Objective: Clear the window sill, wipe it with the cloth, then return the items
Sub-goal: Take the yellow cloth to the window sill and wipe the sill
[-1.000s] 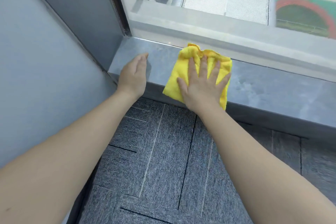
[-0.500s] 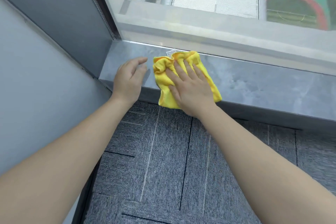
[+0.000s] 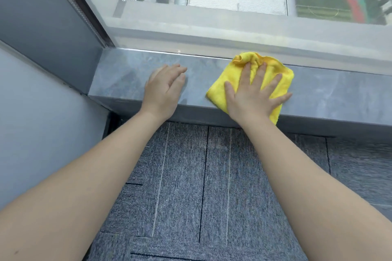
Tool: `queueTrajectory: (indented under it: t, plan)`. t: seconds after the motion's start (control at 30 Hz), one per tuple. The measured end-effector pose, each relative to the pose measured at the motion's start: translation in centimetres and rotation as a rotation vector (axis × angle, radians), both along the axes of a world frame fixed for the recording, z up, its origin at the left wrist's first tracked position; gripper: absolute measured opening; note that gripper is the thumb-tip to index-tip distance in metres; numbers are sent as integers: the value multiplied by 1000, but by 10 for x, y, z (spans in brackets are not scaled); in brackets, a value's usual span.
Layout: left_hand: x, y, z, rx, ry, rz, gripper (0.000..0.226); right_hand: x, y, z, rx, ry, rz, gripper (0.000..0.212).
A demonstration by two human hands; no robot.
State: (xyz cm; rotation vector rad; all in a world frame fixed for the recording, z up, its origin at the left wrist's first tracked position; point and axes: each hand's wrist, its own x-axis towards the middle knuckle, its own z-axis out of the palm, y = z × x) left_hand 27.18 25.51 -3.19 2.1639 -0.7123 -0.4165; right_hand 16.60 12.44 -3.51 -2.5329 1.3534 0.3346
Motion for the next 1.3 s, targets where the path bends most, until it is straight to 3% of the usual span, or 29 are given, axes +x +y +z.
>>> queueTrajectory:
  t: [0.2,0.27,0.43,0.53,0.63,0.83,1.03,1.13,1.3]
  plan:
    - [5,-1,-1,-27,20,52,54,40,15,-2,5,-52,-100,75]
    - [6,2,-1,-32,13,57,53,44,24,-4,-8,-81,13,73]
    - [4,1,1,-28,-1,71,52,14,16,-5,-33,-164,545,56]
    - [0,-9,5,-35,9,49,53,-13,-6,-1,-46,-135,649,63]
    - [-6,-19,7,-8,-14,3,54,-39,-26,-1,-77,-58,578,82]
    - [-20,-33,1,38,-60,-52,55,-67,-53,-1,-94,25,108,69]
    - [-16,-32,0,23,-36,-54,52,-10,-41,2,4,-24,-297,74]
    - [-14,-31,1,-1,-13,-58,51,9,-28,0,-12,-37,-235,71]
    - [-18,-32,8,9,74,-69,54,-4,-1,5,-11,-65,205,60]
